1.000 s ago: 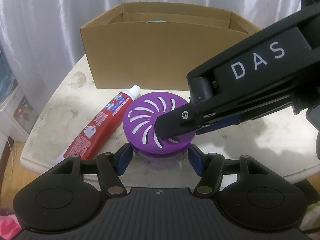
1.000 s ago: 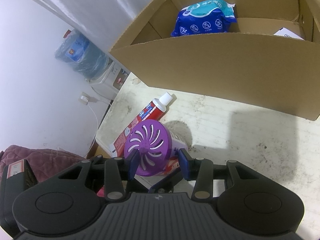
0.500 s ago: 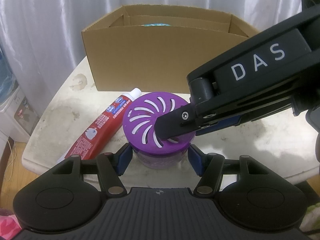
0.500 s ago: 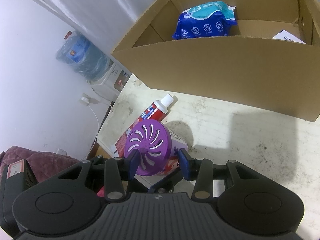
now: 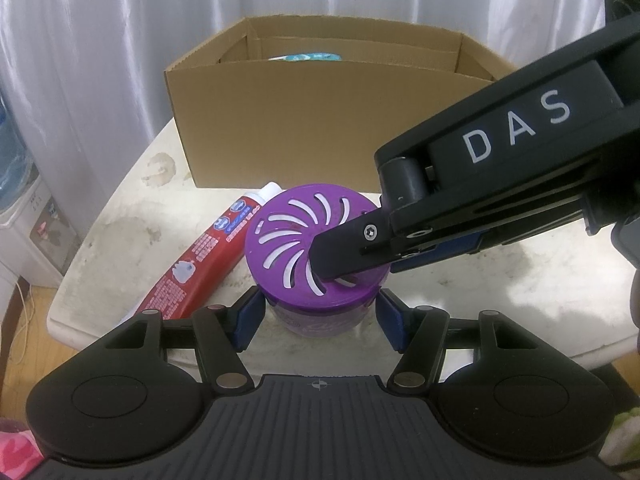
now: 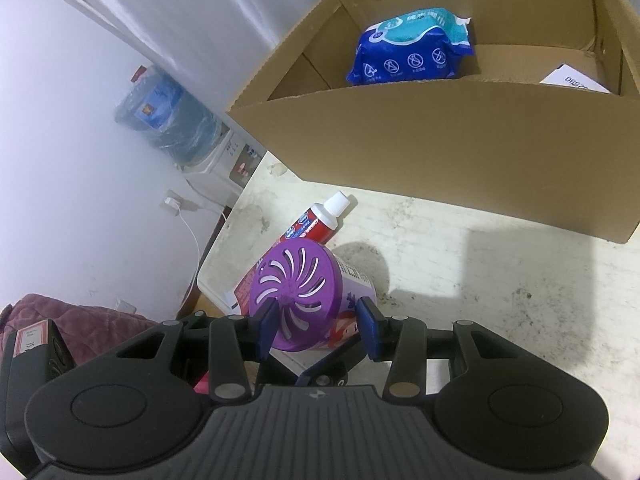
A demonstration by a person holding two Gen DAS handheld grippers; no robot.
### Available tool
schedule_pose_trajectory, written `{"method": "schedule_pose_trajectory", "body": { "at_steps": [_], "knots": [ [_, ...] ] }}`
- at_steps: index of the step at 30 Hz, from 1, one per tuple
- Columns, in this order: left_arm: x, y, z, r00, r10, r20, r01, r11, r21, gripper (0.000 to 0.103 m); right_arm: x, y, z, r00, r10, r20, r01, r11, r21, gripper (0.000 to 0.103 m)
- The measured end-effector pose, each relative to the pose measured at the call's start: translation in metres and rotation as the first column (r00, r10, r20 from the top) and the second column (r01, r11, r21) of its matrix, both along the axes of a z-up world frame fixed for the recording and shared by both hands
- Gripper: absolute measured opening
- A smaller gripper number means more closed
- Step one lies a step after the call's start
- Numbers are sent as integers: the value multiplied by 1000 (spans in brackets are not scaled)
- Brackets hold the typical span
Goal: Organize objects
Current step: 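Hold the purple jar with both grippers and lift it off the table, then carry the purple jar with both grippers over the cardboard box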
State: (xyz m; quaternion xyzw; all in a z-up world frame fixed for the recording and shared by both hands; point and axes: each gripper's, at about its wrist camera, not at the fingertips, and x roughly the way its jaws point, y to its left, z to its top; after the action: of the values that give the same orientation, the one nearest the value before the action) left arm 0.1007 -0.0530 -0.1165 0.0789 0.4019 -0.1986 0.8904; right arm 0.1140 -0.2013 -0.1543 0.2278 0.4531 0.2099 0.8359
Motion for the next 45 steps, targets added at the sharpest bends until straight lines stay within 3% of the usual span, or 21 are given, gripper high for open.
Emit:
{"method": "schedule_pose_trajectory", "body": {
  "at_steps": [19, 45],
  "knots": [
    [-2, 0, 11, 1000, -1, 30, 1, 1000, 6, 61, -9, -4, 9, 1000, -7, 30, 6, 1000, 16, 47],
    [-36, -24, 47, 991, -14, 133, 7, 998, 55, 61, -46, -30, 33, 991, -40, 130, 27, 995, 100, 47]
  ]
}}
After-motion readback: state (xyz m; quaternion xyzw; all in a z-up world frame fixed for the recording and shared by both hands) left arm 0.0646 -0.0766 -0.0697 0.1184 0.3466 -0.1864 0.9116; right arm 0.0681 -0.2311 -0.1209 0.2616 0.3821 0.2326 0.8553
